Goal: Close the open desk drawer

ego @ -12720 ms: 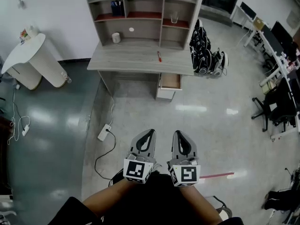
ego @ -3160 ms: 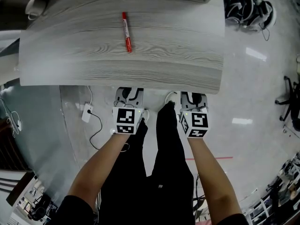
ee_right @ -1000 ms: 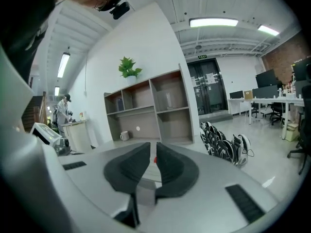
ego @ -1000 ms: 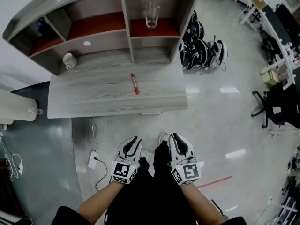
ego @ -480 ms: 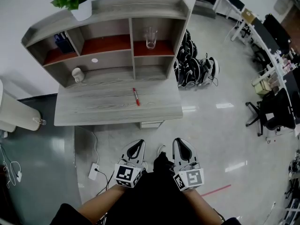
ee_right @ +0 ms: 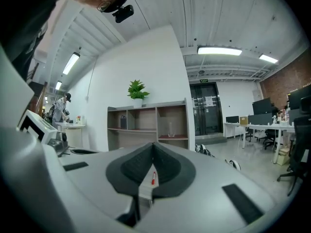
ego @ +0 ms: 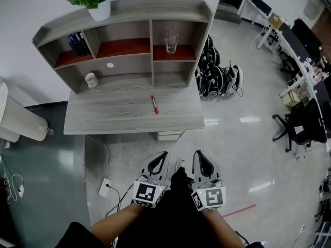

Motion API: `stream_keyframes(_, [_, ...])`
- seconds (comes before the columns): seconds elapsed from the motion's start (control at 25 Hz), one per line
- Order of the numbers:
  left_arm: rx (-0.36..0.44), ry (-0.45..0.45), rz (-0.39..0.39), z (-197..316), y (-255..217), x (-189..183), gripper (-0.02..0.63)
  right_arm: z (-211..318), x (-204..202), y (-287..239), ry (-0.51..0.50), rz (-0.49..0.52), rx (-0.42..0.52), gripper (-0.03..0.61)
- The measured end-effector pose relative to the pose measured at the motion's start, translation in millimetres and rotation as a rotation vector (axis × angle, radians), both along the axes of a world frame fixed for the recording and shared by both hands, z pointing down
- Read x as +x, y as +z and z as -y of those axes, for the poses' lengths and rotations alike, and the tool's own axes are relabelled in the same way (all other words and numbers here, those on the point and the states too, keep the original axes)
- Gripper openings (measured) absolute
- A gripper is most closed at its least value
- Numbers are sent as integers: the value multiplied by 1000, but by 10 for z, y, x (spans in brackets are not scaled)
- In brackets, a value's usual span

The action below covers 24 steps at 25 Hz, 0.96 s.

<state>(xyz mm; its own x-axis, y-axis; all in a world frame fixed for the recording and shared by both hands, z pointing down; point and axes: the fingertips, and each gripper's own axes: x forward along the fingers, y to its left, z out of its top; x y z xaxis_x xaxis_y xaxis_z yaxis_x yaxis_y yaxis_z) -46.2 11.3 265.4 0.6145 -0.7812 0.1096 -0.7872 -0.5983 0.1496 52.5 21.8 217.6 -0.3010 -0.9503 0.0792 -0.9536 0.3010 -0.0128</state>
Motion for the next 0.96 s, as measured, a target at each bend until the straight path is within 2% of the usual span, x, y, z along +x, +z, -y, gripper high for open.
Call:
stream_keyframes(0.16, [8, -2, 4, 9, -33, -27, 14, -21, -77, 21, -6, -5, -4, 17])
stream_keyframes(0.4, [24, 18, 19, -14, -28, 25, 14, -3, -1, 72, 55, -8, -26, 17])
stream_keyframes(0.68, [3, 17, 18, -2, 23, 40, 14, -5, -35, 202, 38, -24, -83, 17])
stream_keyframes(0.96, [0, 40, 29, 108, 71, 162, 14, 29, -34, 103, 12, -55, -48, 17])
